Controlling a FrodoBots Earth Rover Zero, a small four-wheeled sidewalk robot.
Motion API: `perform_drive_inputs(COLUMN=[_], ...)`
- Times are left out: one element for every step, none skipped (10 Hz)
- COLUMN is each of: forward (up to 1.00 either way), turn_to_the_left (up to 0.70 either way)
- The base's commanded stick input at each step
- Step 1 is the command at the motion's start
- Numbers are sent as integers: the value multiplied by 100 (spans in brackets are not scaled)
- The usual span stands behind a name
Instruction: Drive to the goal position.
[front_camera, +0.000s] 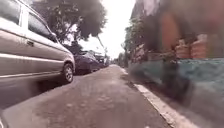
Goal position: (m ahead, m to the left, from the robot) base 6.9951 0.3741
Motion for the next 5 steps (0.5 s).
perform_drive_inputs(forward=[100,100,100,100,100], turn_to_the_left=[0,0,0,0,0])
